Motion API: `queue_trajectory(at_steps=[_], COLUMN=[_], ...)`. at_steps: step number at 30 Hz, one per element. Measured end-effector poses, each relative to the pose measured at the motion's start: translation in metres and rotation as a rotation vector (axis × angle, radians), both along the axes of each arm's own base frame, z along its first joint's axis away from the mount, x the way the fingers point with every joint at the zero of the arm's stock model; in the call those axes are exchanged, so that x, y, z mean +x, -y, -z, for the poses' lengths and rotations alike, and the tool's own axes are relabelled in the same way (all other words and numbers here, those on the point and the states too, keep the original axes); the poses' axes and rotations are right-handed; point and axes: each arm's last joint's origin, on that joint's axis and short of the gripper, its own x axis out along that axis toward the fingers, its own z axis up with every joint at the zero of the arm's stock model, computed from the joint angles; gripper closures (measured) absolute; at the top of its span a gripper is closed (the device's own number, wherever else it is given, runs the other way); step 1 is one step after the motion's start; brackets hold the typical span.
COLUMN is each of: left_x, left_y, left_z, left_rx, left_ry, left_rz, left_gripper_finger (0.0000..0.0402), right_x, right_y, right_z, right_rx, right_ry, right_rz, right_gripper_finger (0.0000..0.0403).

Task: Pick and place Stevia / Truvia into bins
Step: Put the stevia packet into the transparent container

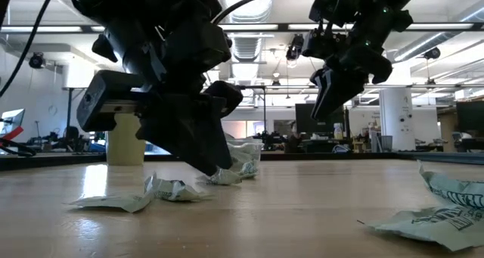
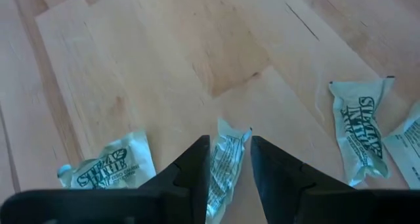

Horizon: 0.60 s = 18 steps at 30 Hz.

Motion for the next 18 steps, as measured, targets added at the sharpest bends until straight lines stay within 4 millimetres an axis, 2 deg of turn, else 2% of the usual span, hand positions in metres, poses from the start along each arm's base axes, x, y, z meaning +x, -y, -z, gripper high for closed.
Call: queue_trajectory(at_steps=[8, 18], left_x=[-0.0003, -0.0002], left_y=[-0.0009, -0.0025], left_z=[0.0036, 0.0059], left_rx=[0.004, 0.009], left_ry=[-0.015, -0.024], left_rz=[-0.002, -0.009], left_gripper_finger=[0.0332, 0.0334], right_x=[0.0, 0.0001], right_y=[0.0, 0.0], right_z=[0.0, 0.0001], right_rx=[0.0, 0.0], right_ry=[0.001, 0.0], right_rz=[0.0, 0.0], right_gripper_finger=[0.0326, 0.0323])
